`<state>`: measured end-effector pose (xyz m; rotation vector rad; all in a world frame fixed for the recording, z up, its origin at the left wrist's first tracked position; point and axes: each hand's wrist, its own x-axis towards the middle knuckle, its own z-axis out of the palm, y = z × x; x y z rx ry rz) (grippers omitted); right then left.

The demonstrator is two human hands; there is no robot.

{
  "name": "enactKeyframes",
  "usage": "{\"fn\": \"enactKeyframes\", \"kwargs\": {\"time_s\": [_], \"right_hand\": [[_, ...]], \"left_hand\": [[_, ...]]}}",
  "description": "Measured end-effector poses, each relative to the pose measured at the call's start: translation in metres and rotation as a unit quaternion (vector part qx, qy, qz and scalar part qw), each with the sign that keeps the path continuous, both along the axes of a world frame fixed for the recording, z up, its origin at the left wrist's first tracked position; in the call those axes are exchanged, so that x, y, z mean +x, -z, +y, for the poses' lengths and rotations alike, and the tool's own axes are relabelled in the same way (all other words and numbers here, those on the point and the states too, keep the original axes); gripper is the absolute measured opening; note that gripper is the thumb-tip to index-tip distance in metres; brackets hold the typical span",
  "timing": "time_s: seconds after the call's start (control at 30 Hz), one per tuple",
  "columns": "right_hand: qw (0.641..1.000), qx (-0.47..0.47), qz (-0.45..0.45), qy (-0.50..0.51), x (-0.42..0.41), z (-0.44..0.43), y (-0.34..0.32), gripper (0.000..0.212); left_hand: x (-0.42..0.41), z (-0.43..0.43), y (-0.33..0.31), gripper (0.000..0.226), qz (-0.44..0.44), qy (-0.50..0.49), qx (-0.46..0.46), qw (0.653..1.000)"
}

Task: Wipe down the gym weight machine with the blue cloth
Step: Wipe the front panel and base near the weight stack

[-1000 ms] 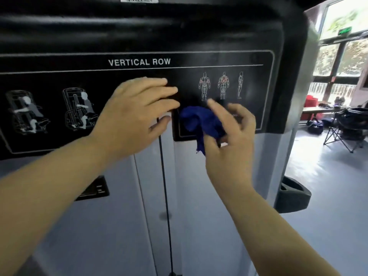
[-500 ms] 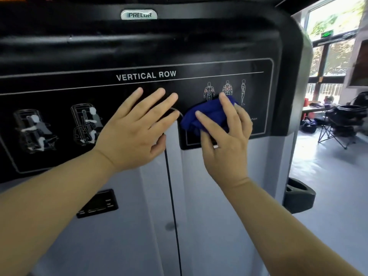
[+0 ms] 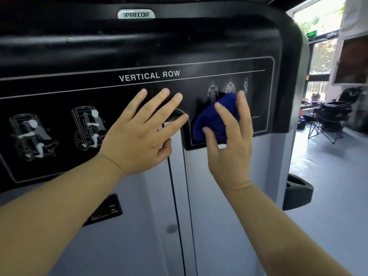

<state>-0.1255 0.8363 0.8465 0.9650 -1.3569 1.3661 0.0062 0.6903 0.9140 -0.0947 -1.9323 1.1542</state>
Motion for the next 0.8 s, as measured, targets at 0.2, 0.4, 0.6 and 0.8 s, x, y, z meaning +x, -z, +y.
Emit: {"fn": "enactKeyframes", "kwargs": {"time_s": [0.2, 0.4, 0.6, 0.8], "right_hand": [[0.994, 0.089, -0.019, 0.055, -0.006, 0.005, 0.078, 0.031], [0.998, 0.056, -0.023, 0.028, -0.012, 0.013, 0.074, 0.028], [0.998, -0.003, -0.046, 0.046, -0.032, 0.023, 0.016, 0.028], [0.987, 0.126, -0.070, 0.066, -0.028, 0.040, 0.102, 0.034]], "left_hand": [[-0.003, -0.001, 0.001, 0.049, 0.012, 0.013, 0.004, 1.000], [-0.002, -0.001, 0.001, 0.050, 0.012, 0.020, 0.001, 1.000], [-0.001, -0.001, 0.001, 0.050, 0.010, 0.018, -0.004, 1.000], [-0.001, 0.003, 0.000, 0.050, 0.003, 0.008, 0.000, 1.000]]}}
